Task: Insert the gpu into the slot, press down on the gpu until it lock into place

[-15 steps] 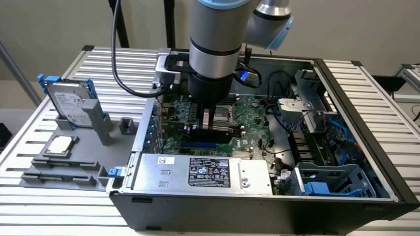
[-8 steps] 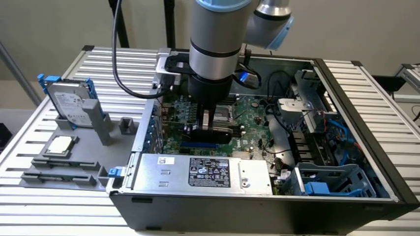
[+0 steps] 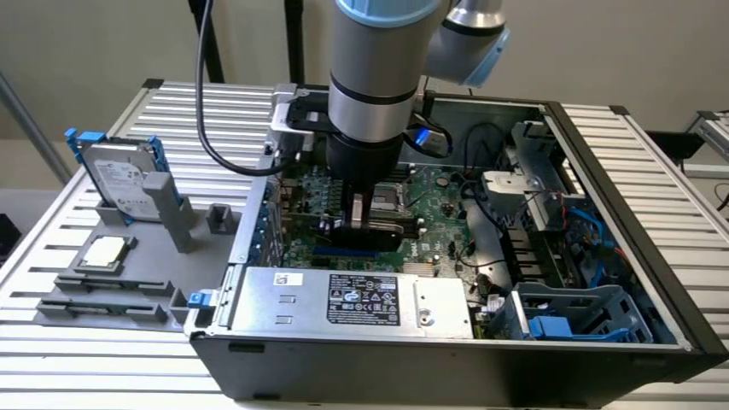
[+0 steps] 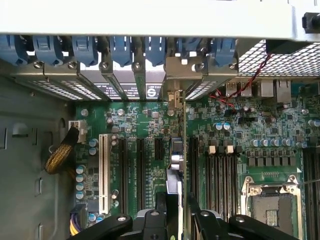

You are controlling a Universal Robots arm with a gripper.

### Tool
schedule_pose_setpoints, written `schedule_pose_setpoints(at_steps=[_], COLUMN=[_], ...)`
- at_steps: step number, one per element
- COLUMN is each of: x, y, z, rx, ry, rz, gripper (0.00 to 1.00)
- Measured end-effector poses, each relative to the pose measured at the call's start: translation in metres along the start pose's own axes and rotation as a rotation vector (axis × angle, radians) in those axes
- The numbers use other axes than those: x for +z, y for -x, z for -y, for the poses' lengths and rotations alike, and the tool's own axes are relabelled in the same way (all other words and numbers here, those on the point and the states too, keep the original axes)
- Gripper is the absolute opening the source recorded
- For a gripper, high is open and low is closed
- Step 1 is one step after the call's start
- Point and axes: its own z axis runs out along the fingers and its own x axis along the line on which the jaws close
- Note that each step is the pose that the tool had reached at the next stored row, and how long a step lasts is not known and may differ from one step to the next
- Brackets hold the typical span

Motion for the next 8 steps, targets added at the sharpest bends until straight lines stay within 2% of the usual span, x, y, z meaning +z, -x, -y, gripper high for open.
schedule_pose_setpoints(at_steps=[8], x=[0.0002], y=[0.0009], z=[0.0000], rx=[-0.014], ry=[0.0010], rz=[-0.0005], gripper=[0.26])
